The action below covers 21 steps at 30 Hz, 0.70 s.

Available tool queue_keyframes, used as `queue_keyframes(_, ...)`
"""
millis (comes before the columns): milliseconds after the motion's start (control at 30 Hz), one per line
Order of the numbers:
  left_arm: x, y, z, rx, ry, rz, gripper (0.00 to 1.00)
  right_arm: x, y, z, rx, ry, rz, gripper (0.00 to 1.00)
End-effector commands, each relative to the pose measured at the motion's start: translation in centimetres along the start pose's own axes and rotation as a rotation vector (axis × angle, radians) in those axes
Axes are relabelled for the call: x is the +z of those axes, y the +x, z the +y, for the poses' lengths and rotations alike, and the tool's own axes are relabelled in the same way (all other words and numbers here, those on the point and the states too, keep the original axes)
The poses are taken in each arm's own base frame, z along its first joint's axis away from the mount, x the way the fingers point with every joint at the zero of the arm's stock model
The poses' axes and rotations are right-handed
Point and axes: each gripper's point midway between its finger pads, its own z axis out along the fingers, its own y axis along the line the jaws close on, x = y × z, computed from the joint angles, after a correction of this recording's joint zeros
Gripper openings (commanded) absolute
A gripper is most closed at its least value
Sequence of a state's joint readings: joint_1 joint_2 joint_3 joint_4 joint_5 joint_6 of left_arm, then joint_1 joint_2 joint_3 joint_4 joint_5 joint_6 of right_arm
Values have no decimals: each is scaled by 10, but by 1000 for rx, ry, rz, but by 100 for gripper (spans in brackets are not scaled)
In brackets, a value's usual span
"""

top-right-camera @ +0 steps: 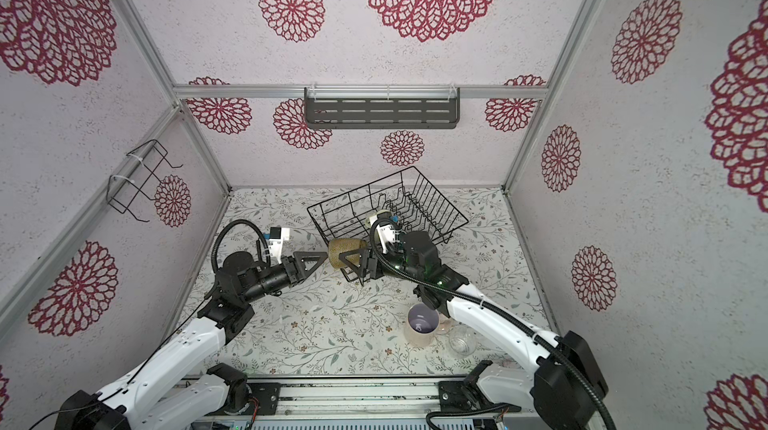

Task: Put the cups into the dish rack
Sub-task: 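Close the right gripper on the gold glass and open the left gripper, then carry the gold glass into the rack with the right gripper while left withdraws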

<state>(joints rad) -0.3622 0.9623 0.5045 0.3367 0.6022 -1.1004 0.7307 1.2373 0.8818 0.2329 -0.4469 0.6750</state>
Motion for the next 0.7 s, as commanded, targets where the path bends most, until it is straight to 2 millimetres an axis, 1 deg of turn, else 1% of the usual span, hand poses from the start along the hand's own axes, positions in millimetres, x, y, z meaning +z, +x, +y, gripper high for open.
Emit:
queue_keyframes(0, -13, -9, 5, -25, -2, -50, 71, 4, -20, -25, -134, 171, -24, 67)
queue_keyframes(67, -23, -13, 16, -25, -59, -84, 75, 8, -27, -41, -177, 261, -4, 67)
queue_keyframes(167, -40, -15, 40, -40, -192, -123, 80, 13, -40, -60, -227, 362, 18, 67)
queue_keyframes(267, -57, -14, 62, -50, -307, -155, 85, 20, -56, -73, -271, 432, 37, 67)
queue_keyframes(367, -68, -12, 84, -72, -401, -167, 87, 28, -72, -85, -315, 489, 40, 67)
queue_keyframes(467, -71, -9, 95, -84, -432, -153, 90, 42, -82, -97, -350, 532, 67, 66)
queue_keyframes(500, -72, -8, 99, -85, -443, -148, 90, 46, -82, -104, -360, 548, 85, 66)
queue_keyframes(567, -73, -7, 105, -82, -462, -140, 91, 56, -89, -112, -378, 581, 102, 66)
queue_keyframes(667, -74, -6, 108, -97, -458, -126, 93, 67, -91, -125, -389, 611, 113, 66)
